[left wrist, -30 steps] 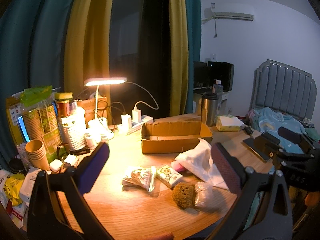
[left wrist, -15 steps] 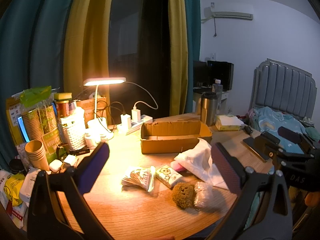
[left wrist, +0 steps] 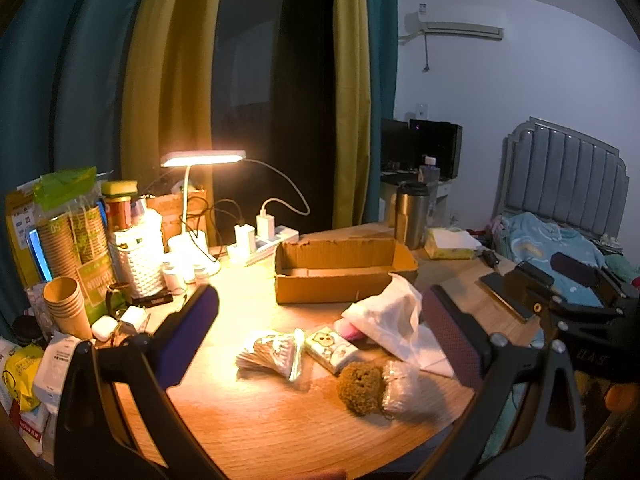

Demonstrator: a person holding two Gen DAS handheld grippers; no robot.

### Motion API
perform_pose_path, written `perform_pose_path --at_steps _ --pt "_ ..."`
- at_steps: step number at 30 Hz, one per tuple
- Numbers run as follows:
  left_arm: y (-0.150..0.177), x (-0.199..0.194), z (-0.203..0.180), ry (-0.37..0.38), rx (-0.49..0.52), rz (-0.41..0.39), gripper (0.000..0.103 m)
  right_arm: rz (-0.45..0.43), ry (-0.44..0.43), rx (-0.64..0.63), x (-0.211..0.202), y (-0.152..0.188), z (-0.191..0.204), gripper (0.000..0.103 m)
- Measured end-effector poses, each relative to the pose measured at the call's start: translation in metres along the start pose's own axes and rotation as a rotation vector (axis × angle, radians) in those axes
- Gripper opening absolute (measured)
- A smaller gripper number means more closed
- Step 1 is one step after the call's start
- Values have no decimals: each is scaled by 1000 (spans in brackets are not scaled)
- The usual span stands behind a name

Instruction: Organize soft objects

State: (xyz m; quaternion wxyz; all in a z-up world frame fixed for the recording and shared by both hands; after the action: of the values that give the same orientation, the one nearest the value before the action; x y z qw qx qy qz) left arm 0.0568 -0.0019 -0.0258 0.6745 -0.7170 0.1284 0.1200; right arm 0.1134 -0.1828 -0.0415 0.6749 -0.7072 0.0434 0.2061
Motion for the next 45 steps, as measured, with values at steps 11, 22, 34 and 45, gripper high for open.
perform_pose_path --at_steps 11,22,34,45 --pt "2 2 -1 -8 0 8 102 5 -7 -9 2 5 2 97" --pt "10 13 1 -9 -1 37 102 38 -16 -13 12 13 1 97" --pt "45 65 15 -26 -28 177 102 194 -42 -9 62 49 4 97" --pt "84 100 20 -10 -36 301 102 348 -100 -23 102 97 20 97"
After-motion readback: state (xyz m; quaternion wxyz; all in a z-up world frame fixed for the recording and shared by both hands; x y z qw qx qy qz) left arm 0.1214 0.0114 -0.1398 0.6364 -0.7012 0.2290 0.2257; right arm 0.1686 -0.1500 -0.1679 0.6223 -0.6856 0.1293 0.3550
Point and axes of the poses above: each gripper's, at about its wrist camera, not at the fingertips, and x roughly the way its jaws point, z to its left, y to its underside, the point moved 6 cm from there along x, roughly the way its jaws point, and after that the axes turned 1 degree about y, right-handed, at the moved point
